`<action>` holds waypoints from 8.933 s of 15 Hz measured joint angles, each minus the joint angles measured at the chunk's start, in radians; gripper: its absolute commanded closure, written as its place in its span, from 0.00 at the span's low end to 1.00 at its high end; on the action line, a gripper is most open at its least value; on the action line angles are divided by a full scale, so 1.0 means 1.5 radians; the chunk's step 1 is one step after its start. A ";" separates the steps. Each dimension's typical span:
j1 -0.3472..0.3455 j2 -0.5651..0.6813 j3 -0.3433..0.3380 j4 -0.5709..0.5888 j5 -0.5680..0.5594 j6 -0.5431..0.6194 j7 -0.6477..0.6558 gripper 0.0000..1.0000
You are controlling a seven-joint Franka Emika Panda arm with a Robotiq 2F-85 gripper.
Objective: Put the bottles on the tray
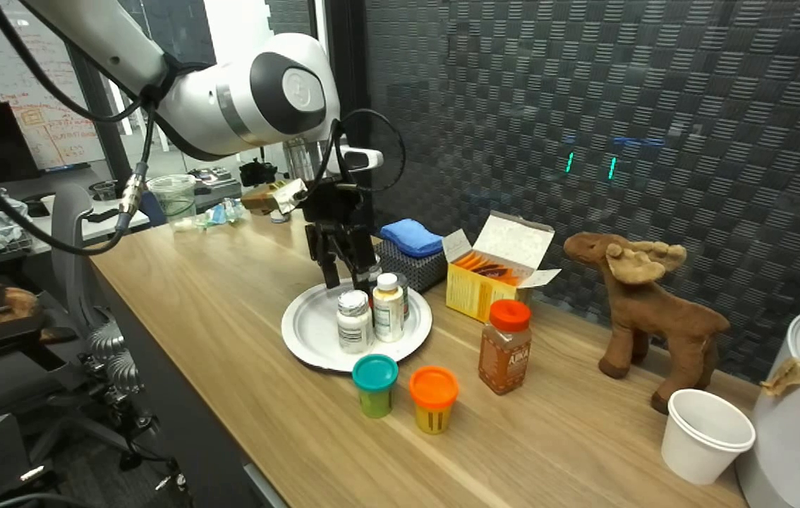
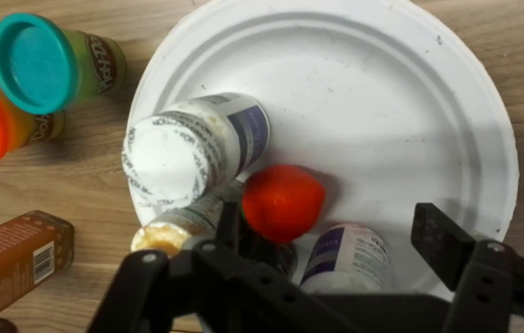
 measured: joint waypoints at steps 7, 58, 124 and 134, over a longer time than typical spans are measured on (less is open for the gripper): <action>0.013 -0.081 0.010 -0.049 -0.005 0.027 -0.002 0.00; -0.200 -0.079 -0.095 -0.109 0.284 0.073 0.081 0.00; -0.056 -0.041 0.060 -0.019 0.121 0.014 -0.115 0.71; -0.050 -0.009 0.056 -0.007 0.121 0.013 -0.135 0.71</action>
